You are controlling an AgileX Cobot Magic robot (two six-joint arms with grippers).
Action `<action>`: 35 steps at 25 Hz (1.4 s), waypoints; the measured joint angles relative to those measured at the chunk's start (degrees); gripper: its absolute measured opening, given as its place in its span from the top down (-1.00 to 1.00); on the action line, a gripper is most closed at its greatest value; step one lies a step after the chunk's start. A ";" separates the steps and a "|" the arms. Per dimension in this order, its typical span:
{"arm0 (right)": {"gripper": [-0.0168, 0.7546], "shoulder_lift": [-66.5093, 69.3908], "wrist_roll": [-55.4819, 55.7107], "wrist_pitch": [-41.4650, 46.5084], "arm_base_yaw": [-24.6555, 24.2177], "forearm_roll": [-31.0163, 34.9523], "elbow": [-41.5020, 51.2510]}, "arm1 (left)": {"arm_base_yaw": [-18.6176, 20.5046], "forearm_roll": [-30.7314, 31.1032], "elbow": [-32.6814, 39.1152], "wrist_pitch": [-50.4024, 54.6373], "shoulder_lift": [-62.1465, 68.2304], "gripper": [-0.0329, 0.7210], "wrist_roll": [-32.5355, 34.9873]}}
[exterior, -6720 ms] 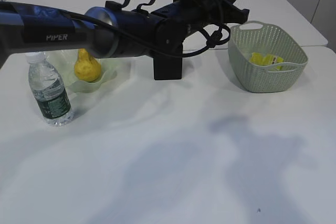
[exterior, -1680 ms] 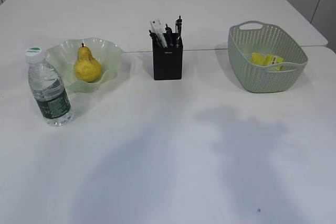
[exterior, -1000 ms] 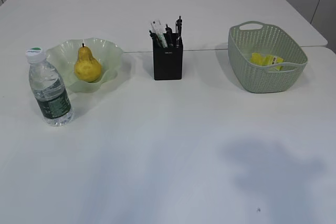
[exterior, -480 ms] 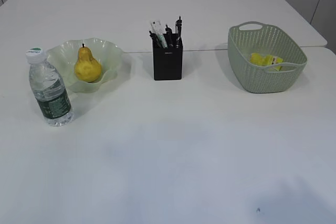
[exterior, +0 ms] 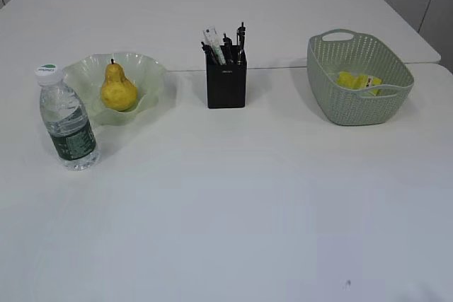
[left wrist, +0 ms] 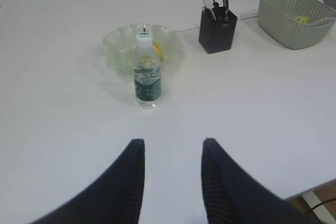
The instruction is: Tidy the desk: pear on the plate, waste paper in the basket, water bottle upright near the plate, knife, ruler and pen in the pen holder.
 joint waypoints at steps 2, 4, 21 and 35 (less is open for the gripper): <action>0.32 -2.78 0.00 0.05 0.00 0.90 1.77 | 0.00 -1.41 4.24 0.00 -5.15 0.25 -0.10; 0.32 -5.66 -0.11 0.30 0.00 1.07 3.39 | 0.00 -2.29 8.42 0.23 -5.79 0.26 -0.10; 0.32 -11.52 -2.93 2.89 0.00 4.51 8.57 | 0.00 -5.24 23.89 -8.67 -5.79 0.28 6.18; 0.32 -11.52 -3.07 2.24 0.00 8.38 11.85 | 0.00 -5.24 23.96 -8.95 -5.79 0.28 6.18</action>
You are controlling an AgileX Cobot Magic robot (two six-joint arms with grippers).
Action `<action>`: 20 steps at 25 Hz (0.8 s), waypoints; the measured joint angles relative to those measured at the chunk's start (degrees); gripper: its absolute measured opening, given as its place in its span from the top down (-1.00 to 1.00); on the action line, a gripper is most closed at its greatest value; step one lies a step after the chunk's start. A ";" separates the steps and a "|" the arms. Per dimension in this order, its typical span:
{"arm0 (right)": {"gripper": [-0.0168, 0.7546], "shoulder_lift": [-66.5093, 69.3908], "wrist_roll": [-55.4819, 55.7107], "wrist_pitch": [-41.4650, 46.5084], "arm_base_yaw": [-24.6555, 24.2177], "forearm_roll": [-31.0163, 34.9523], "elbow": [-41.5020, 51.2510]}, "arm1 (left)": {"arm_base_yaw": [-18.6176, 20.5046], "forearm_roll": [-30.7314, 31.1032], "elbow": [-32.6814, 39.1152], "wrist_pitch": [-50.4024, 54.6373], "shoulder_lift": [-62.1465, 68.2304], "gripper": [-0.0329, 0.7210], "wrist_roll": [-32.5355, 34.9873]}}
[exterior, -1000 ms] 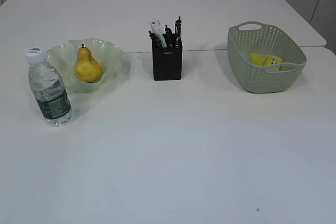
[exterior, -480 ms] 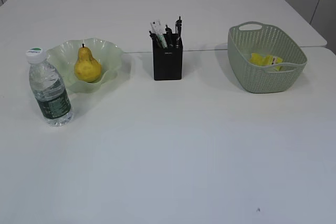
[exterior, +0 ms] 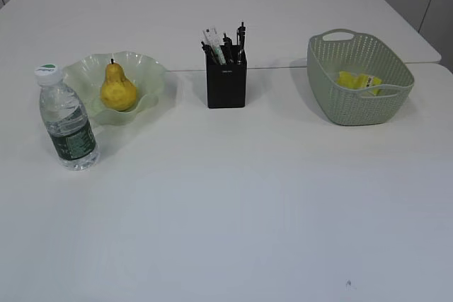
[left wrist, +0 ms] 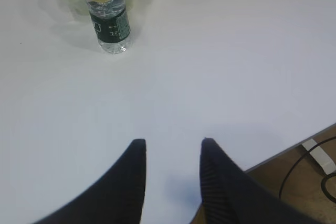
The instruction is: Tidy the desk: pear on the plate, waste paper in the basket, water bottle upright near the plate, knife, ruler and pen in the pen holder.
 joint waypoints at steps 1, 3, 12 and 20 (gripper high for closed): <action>0.32 0.00 0.00 0.00 0.00 0.00 0.00 | 0.00 0.00 0.00 0.00 0.00 0.28 0.00; 0.32 0.00 0.00 0.00 0.00 0.00 0.00 | 0.32 0.00 0.00 -0.04 0.00 0.28 0.00; 0.32 0.00 0.00 0.00 -10.05 0.12 0.00 | 14.25 0.00 0.00 -0.04 0.00 0.28 0.00; 0.32 0.00 0.00 -0.04 -20.79 0.12 0.00 | 16.58 0.00 0.00 -0.04 0.00 0.28 0.00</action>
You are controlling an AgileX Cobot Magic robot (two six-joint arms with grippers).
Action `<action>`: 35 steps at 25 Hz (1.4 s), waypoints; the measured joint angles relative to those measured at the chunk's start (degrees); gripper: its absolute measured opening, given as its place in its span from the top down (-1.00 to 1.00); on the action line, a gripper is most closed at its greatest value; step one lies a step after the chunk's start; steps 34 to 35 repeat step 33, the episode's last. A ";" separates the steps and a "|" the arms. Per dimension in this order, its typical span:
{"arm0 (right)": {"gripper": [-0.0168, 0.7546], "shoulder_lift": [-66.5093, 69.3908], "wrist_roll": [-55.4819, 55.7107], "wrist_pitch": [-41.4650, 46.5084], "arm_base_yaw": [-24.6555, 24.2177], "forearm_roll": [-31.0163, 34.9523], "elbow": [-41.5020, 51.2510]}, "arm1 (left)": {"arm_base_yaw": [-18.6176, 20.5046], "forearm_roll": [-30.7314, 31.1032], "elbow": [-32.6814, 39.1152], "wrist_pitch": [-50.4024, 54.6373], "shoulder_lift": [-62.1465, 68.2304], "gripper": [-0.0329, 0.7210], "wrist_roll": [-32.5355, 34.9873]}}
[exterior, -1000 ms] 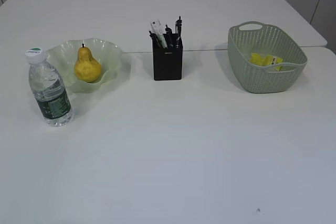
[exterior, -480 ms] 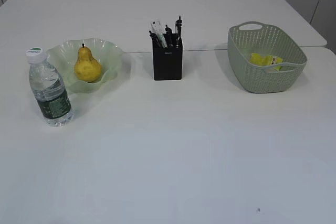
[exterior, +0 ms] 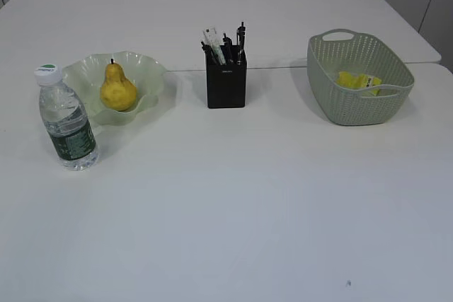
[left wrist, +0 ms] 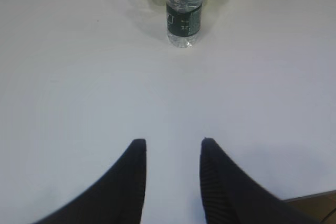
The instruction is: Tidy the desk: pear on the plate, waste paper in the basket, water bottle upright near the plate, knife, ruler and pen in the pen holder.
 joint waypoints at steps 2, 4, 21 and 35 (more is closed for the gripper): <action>0.32 0.00 0.00 -0.09 -0.14 0.00 0.00 | 0.00 0.00 0.00 0.00 0.00 0.28 0.00; 0.32 0.00 0.00 -0.09 -0.14 0.00 0.00 | 0.00 0.00 0.00 0.00 0.00 0.28 0.00; 0.32 0.00 0.00 -0.09 -0.03 0.00 0.00 | 0.00 0.00 0.00 0.00 0.00 0.28 0.00; 0.32 0.00 0.00 -0.09 -0.03 0.00 0.00 | 0.00 0.00 0.00 0.00 0.00 0.28 0.00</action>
